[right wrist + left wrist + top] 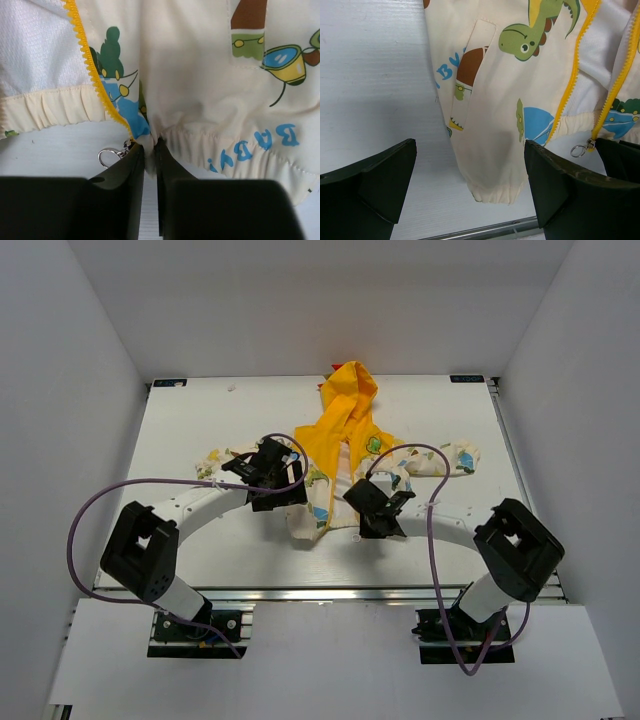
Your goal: Zip up the jacket
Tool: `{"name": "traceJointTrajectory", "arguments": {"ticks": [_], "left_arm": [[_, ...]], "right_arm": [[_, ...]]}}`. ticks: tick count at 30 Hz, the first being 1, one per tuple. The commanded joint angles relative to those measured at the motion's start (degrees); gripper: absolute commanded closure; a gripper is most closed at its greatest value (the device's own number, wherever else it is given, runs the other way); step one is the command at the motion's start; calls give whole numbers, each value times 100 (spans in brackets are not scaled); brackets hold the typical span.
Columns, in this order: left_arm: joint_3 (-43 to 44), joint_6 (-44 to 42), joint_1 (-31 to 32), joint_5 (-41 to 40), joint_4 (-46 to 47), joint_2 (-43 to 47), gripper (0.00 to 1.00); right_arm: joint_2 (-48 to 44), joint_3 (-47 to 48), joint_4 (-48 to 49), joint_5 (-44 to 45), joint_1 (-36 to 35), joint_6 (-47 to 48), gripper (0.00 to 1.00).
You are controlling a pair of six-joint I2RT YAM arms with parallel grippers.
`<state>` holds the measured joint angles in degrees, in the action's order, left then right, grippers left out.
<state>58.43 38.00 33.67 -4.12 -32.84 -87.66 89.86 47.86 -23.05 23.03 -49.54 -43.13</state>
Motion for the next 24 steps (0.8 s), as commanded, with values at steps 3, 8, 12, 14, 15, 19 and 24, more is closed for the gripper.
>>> {"name": "traceJointTrajectory", "arguments": {"ticks": [3,8,12,14,15,19,24], "left_arm": [[89,-3,-1,-186,-108,205,2],[238,-38,-1,-230,-196,152,2],[239,-82,-1,-195,-118,188,2],[239,-196,-1,-90,-39,214,2],[239,-249,-1,85,-21,240,2],[169,-486,-1,464,163,389,2],[37,-872,122,1168,340,443,2]], "right_arm": [[-126,-391,-534,193,-12,-20,93],[-880,-224,-403,229,-3,446,100],[-1506,-224,71,-209,163,973,100],[-1778,-163,309,-560,322,1289,100],[-1858,-163,414,-667,383,1394,100],[-2122,-303,924,-1264,796,1834,100],[-2359,-662,1329,-2012,1270,1897,100]]}}
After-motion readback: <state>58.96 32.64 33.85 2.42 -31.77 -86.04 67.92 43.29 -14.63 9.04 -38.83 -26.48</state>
